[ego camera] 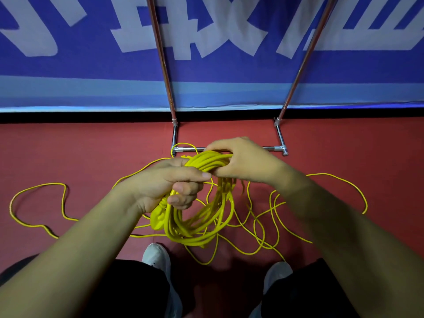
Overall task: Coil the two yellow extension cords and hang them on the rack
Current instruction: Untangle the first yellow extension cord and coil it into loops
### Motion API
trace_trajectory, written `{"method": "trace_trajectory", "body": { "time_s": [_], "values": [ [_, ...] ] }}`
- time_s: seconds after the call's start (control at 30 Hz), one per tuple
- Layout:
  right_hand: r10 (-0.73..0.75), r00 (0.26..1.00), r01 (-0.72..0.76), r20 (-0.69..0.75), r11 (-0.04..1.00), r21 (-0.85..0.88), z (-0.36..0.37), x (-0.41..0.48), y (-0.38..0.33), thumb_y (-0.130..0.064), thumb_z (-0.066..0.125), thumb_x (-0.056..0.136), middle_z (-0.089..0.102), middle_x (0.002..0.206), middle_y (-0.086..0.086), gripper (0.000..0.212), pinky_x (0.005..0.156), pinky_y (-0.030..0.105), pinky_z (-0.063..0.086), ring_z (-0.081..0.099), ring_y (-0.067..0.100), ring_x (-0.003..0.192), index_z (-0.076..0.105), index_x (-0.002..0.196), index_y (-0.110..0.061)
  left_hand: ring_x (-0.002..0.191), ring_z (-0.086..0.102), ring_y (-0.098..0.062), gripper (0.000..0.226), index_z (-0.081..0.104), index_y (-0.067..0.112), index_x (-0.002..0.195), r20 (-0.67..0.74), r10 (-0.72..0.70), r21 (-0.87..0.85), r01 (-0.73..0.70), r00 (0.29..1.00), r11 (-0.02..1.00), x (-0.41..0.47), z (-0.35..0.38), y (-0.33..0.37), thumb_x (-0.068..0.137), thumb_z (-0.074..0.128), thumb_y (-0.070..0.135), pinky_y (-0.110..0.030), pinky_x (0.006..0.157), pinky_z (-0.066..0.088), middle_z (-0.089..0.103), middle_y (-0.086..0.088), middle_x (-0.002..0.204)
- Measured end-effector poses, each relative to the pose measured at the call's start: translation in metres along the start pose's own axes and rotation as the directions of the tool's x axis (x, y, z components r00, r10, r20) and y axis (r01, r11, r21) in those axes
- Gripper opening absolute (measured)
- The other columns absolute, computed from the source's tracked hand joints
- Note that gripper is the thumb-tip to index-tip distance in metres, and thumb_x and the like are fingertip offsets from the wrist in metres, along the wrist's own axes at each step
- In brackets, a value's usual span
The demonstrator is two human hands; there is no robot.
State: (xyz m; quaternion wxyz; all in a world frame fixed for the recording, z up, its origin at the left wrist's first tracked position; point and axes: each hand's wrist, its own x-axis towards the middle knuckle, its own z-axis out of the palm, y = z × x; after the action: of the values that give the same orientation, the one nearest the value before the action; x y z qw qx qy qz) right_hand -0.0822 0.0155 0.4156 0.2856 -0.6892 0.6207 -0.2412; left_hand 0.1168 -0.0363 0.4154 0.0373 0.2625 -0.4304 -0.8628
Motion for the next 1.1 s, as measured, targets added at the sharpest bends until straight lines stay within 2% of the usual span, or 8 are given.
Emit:
{"method": "trace_trajectory", "body": {
  "time_s": [0.23,0.37,0.47,0.53,0.67,0.77,0.93,1.1],
  "values": [
    [0.139,0.986,-0.146,-0.088,0.986,-0.079,-0.016,-0.005,0.018,-0.027,0.065,0.069,0.062,0.058,-0.001,0.009,0.052,0.028,0.049,0.060,0.012,0.054,0.064,0.079,-0.027,0.032,0.043,-0.014,0.025,0.049,0.017,0.057,-0.090,0.102,0.042,-0.099,0.991,0.994,-0.007,0.005,0.009,0.068,0.071,0.021,-0.020,0.041,0.033,0.033,0.005,0.038],
    [0.153,0.982,-0.163,-0.108,0.982,-0.091,-0.026,-0.007,0.019,-0.026,0.065,0.070,0.058,0.055,-0.001,0.004,0.053,0.030,0.046,0.057,0.016,0.054,0.063,0.074,-0.026,0.068,0.071,-0.029,0.026,0.053,0.009,0.056,-0.142,0.188,0.064,-0.180,0.972,0.982,-0.005,0.002,0.007,0.076,0.068,0.017,-0.028,0.060,0.057,0.040,-0.002,0.040],
    [0.122,0.987,-0.137,-0.103,0.979,-0.154,-0.033,-0.012,0.016,-0.029,0.063,0.069,0.056,0.056,-0.001,0.008,0.056,0.034,0.048,0.054,0.015,0.055,0.063,0.076,-0.025,0.092,0.070,-0.037,0.023,0.067,-0.003,0.086,-0.083,0.147,0.031,-0.145,0.986,0.989,-0.007,0.002,0.004,0.070,0.077,0.010,-0.035,0.072,0.059,0.065,-0.019,0.075],
    [0.118,0.987,-0.142,-0.108,0.958,-0.251,-0.038,-0.015,0.011,-0.030,0.065,0.070,0.057,0.059,0.000,0.011,0.059,0.035,0.050,0.056,0.017,0.059,0.064,0.080,-0.026,0.079,0.068,-0.030,0.039,0.065,-0.004,0.097,-0.088,0.087,0.139,-0.074,0.992,0.988,-0.010,0.001,0.004,0.063,0.078,0.012,-0.033,0.064,0.058,0.064,-0.022,0.090],
    [0.080,0.994,-0.103,-0.075,0.910,-0.402,-0.041,-0.016,0.002,-0.029,0.066,0.070,0.058,0.061,0.000,0.016,0.066,0.038,0.052,0.059,0.023,0.068,0.064,0.086,-0.025,0.048,0.062,-0.022,0.025,0.056,-0.012,0.095,-0.099,0.066,0.342,-0.029,0.993,0.939,-0.013,0.008,0.008,0.075,0.068,-0.002,-0.023,0.042,0.049,0.064,-0.022,0.066],
    [0.038,0.998,-0.054,-0.043,0.887,-0.458,-0.040,-0.015,-0.003,-0.031,0.067,0.072,0.057,0.063,-0.001,0.021,0.069,0.039,0.052,0.060,0.026,0.074,0.065,0.092,-0.028,0.052,0.065,-0.029,0.037,0.056,-0.001,0.109,-0.075,0.098,0.368,-0.064,0.992,0.927,-0.011,0.010,0.004,0.073,0.065,-0.002,-0.033,0.049,0.055,0.065,-0.022,0.063],
    [-0.024,1.000,0.013,-0.016,0.861,-0.508,-0.036,-0.010,0.001,-0.038,0.063,0.072,0.065,0.081,-0.005,0.025,0.073,0.039,0.051,0.063,0.028,0.086,0.061,0.097,-0.037,0.068,0.070,-0.033,0.012,0.059,0.005,0.080,-0.053,0.138,0.330,-0.113,0.989,0.937,-0.006,0.013,-0.004,0.071,0.066,0.002,-0.039,0.066,0.056,0.067,-0.018,0.068],
    [0.002,0.997,-0.020,-0.075,0.971,-0.237,-0.029,-0.006,0.015,-0.039,0.053,0.061,0.067,0.077,-0.004,0.035,0.065,0.037,0.052,0.063,0.016,0.072,0.066,0.093,-0.033,0.034,0.037,-0.013,0.014,0.054,0.008,0.078,-0.130,0.178,0.280,-0.136,0.975,0.950,0.000,0.028,-0.005,0.081,0.068,0.004,-0.017,0.037,0.035,0.042,-0.003,0.049]
  ]
}}
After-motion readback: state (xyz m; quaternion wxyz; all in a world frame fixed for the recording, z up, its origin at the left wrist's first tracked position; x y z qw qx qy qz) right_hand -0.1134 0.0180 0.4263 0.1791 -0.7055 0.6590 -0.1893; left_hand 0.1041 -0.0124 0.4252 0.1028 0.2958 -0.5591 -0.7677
